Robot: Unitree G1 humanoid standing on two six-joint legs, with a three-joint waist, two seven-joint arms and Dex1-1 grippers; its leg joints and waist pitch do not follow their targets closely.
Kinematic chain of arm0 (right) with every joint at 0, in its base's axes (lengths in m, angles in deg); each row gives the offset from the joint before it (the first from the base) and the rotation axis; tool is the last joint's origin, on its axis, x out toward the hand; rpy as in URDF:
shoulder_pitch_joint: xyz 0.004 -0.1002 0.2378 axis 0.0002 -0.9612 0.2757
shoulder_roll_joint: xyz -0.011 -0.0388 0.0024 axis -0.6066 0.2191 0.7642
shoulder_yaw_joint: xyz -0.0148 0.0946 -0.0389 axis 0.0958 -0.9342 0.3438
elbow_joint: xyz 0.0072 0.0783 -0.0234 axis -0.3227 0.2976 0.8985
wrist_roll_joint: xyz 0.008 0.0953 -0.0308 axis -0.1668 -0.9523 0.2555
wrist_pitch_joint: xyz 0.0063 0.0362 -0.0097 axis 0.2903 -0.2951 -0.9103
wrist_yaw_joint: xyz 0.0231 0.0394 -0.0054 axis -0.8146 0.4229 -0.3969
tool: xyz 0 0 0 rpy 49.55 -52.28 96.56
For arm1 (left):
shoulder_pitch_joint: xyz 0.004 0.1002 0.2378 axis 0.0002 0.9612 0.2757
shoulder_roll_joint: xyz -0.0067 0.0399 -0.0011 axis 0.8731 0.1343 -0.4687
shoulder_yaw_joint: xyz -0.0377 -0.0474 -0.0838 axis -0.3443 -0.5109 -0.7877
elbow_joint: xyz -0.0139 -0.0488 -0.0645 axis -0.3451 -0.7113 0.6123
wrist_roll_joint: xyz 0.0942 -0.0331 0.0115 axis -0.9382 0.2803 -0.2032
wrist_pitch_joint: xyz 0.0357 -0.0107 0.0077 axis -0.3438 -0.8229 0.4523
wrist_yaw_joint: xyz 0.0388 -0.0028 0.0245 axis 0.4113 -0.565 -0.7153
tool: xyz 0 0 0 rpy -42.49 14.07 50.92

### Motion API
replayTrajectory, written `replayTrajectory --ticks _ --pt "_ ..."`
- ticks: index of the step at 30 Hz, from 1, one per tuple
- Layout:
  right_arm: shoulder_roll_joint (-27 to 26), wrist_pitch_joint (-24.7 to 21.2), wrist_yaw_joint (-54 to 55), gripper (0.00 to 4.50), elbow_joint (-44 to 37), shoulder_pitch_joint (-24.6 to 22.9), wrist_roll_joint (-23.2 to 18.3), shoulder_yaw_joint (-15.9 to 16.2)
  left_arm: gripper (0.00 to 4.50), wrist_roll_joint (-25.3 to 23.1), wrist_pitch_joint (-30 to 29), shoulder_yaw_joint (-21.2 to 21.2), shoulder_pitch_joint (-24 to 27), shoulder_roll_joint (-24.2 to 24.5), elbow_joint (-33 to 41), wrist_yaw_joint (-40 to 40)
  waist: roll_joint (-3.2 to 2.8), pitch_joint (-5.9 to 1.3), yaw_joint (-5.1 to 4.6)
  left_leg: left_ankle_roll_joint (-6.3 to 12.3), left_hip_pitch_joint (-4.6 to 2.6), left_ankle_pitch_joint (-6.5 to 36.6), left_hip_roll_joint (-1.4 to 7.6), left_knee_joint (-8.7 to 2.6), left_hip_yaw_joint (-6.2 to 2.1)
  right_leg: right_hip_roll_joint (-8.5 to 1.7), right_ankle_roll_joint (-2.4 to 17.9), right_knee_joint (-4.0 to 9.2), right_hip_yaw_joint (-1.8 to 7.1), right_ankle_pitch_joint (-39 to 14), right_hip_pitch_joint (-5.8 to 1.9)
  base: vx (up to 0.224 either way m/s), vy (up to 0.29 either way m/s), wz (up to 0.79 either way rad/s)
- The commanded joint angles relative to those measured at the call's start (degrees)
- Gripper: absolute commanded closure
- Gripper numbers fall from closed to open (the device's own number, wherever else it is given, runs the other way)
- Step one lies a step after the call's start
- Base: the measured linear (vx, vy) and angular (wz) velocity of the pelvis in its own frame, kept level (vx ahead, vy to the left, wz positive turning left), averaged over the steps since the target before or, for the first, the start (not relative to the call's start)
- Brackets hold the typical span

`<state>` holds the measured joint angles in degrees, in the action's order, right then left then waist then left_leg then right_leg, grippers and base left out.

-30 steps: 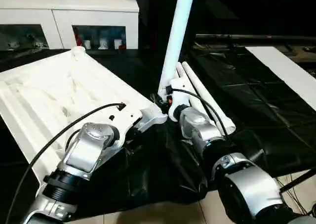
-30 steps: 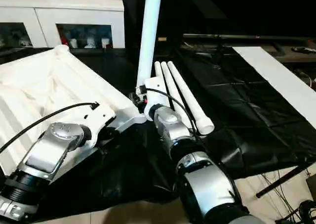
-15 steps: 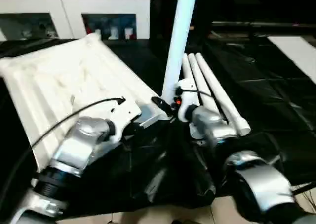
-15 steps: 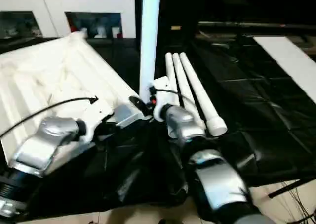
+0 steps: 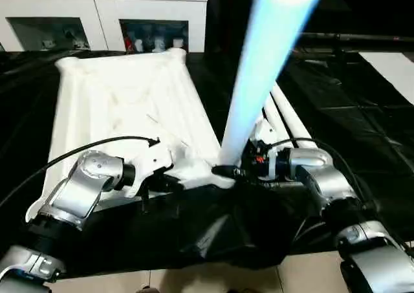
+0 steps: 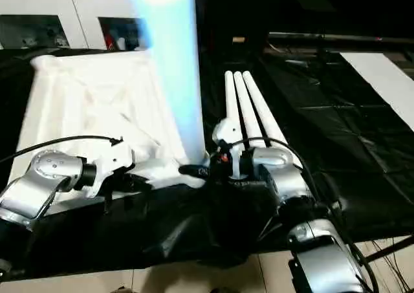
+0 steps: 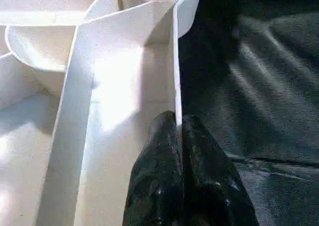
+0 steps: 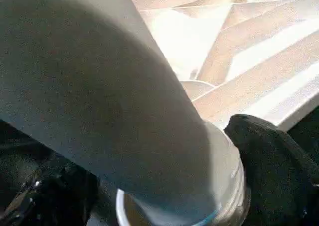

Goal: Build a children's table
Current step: Insert table leg to table base

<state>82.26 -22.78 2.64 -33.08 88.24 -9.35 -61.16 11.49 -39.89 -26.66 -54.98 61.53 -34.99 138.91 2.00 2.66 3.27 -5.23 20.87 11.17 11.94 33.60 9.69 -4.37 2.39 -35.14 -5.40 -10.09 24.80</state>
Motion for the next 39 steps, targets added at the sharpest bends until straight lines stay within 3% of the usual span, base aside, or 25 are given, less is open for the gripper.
replayTrajectory --ticks 1,8,9,14,16,20,22,24,25,26,27,29,30,31,34,35,37,38,39 --pt "-0.48 -1.21 2.60 0.88 -1.26 -0.61 -0.81 -1.65 4.50 1.44 2.59 0.79 -1.70 -0.43 -0.31 2.00 -0.58 -3.68 -0.25 3.45 -0.22 6.19 1.20 -3.50 0.32 -3.31 12.22 3.43 3.44 -5.29 -4.68 0.000 0.000 0.00" --pt "-1.76 -3.02 3.17 1.39 -3.32 -2.08 -1.93 -2.40 4.50 0.66 4.59 0.90 -2.25 -0.64 -2.15 1.95 -0.74 -3.86 -0.06 3.14 -0.22 5.49 1.21 -3.43 0.25 -3.25 12.53 3.15 3.35 -3.47 -4.74 0.000 0.000 0.00" --pt "-2.11 -3.99 3.52 1.63 -3.39 -2.08 -3.07 -3.54 4.50 0.12 5.44 0.81 -2.68 -0.62 -3.05 1.22 -0.78 -3.86 -0.01 3.21 -0.25 5.55 1.19 -3.41 0.25 -3.24 12.57 3.16 3.34 -3.49 -4.75 0.000 0.000 0.00" --pt "-3.03 -7.68 5.10 1.78 -4.88 -1.50 -8.26 -8.39 4.50 -0.73 8.58 -0.42 -4.15 -0.98 -6.00 -1.43 -0.90 -3.88 0.15 2.71 -0.28 6.65 1.27 -3.43 0.17 -3.36 12.00 3.28 3.33 -5.09 -4.77 0.000 0.000 0.00" --pt "-3.20 -9.01 4.91 1.80 -6.33 -1.51 -10.10 -9.62 4.06 1.19 7.83 -2.19 -4.96 -1.62 -6.84 -1.23 -0.77 -3.99 0.19 2.68 -0.28 6.10 1.24 -3.34 0.20 -3.35 12.05 3.19 3.32 -4.46 -4.85 0.000 0.000 0.00" --pt "-3.45 -9.18 4.96 1.81 -7.16 -1.38 -10.58 -10.14 3.76 4.05 7.57 -5.09 -5.75 -2.17 -7.29 -1.10 -0.83 -4.04 0.31 2.67 -0.09 4.95 1.07 -3.15 0.26 -3.42 12.72 3.02 3.23 -3.28 -4.88 0.000 0.000 0.00" --pt "-3.34 -9.24 4.81 1.81 -7.72 -1.02 -10.42 -9.99 3.53 8.02 5.65 -8.52 -6.69 -2.81 -7.14 -0.73 -0.98 -4.09 0.24 2.40 -0.13 4.95 1.03 -3.12 0.25 -3.36 12.89 2.97 3.18 -3.18 -4.92 0.000 0.000 0.00" --pt "-2.74 -10.66 5.19 1.81 -8.74 -0.23 -10.67 -10.46 3.32 13.09 3.15 -12.93 -8.93 -3.94 -7.26 -1.26 -0.69 -4.13 0.37 2.30 -0.08 4.44 0.89 -2.98 0.33 -3.34 13.44 2.79 3.16 -2.60 -5.07 0.000 0.000 0.00" --pt "-1.70 -13.13 4.99 1.81 -9.77 0.61 -10.69 -10.27 3.21 17.81 0.07 -16.34 -11.28 -5.26 -7.02 -1.68 -0.36 -4.07 0.37 2.42 -0.02 4.42 0.89 -3.01 0.38 -3.18 13.48 2.75 3.12 -2.66 -5.02 0.000 0.000 0.00" --pt "-0.87 -15.07 4.35 1.81 -10.69 0.98 -10.52 -9.53 3.21 20.74 -2.41 -17.94 -12.60 -6.21 -6.24 -1.53 -0.45 -4.12 0.48 2.40 -0.09 4.09 0.85 -2.94 0.41 -3.15 13.77 2.58 3.10 -2.33 -5.11 0.000 0.000 0.00" --pt "-0.73 -15.38 4.24 1.81 -10.84 1.04 -10.49 -9.40 3.10 21.21 -2.81 -18.18 -12.81 -6.37 -6.11 -1.50 -0.39 -4.07 0.70 2.59 0.01 3.27 0.85 -2.86 0.42 -3.12 14.01 2.56 3.06 -1.78 -5.20 0.000 0.000 0.00" --pt "2.72 -21.45 -0.46 1.81 -13.26 2.06 -8.90 -5.15 2.95 29.14 -11.15 -19.86 -16.07 -10.17 -2.68 -0.44 -0.14 -4.14 0.97 3.01 -0.15 2.54 0.88 -2.66 0.57 -2.97 14.41 2.36 2.98 -0.91 -5.21 0.000 0.000 0.00" --pt "3.85 -23.27 -2.50 1.81 -14.08 2.32 -8.17 -3.27 2.82 30.70 -13.03 -19.23 -16.92 -11.77 -1.78 -0.09 -0.21 -4.00 1.34 3.50 0.01 2.26 1.02 -2.60 0.59 -3.04 14.81 2.35 3.01 -0.50 -5.08 0.000 0.000 0.00" --pt "4.21 -23.94 -3.21 1.81 -14.39 2.42 -7.93 -2.56 2.72 30.96 -13.38 -18.85 -17.25 -12.52 -1.59 -0.13 0.34 -3.90 1.53 3.85 0.28 2.82 0.85 -2.53 0.67 -3.02 14.10 2.49 2.93 -2.06 -5.26 0.000 0.000 0.00" --pt "4.42 -27.40 -6.27 1.81 -16.24 3.58 -9.10 -0.24 2.50 30.59 -14.31 -16.10 -19.16 -17.37 -2.21 -0.80 0.08 -3.97 2.06 4.27 0.24 2.96 0.90 -2.37 0.72 -3.26 12.12 3.11 3.03 -5.06 -5.14 0.000 0.000 0.00" --pt "4.15 -28.29 -6.64 1.81 -16.46 3.83 -9.53 0.03 2.50 30.19 -14.35 -15.54 -19.38 -18.51 -2.90 -1.20 0.25 -3.98 2.02 4.36 0.32 2.88 0.85 -2.35 0.73 -3.18 11.79 3.25 3.01 -5.22 -5.18 0.000 0.000 0.00" --pt "3.88 -29.19 -6.81 1.81 -16.84 3.94 -9.61 0.63 2.29 28.66 -13.81 -14.68 -19.66 -19.78 -3.98 -2.64 0.12 -4.12 1.99 3.95 0.51 2.67 0.82 -2.41 0.44 -3.09 10.76 3.27 2.83 -5.66 -5.40 0.000 0.000 0.00" --pt "3.78 -29.71 -6.75 1.81 -17.17 3.98 -9.44 1.08 2.23 27.95 -13.70 -14.11 -19.80 -20.25 -4.30 -3.20 -0.23 -4.07 1.98 3.78 0.41 2.76 0.75 -2.36 0.46 -3.00 10.55 3.43 2.83 -5.91 -5.24 0.000 0.000 0.00" --pt "3.78 -29.71 -6.75 1.81 -17.17 3.98 -9.44 1.08 2.23 27.95 -13.70 -14.11 -19.80 -20.25 -4.30 -3.20 -0.03 -4.16 1.95 3.55 0.24 3.03 0.85 -2.37 0.42 -3.08 10.39 3.46 2.85 -6.07 -5.24 0.000 0.000 0.00"
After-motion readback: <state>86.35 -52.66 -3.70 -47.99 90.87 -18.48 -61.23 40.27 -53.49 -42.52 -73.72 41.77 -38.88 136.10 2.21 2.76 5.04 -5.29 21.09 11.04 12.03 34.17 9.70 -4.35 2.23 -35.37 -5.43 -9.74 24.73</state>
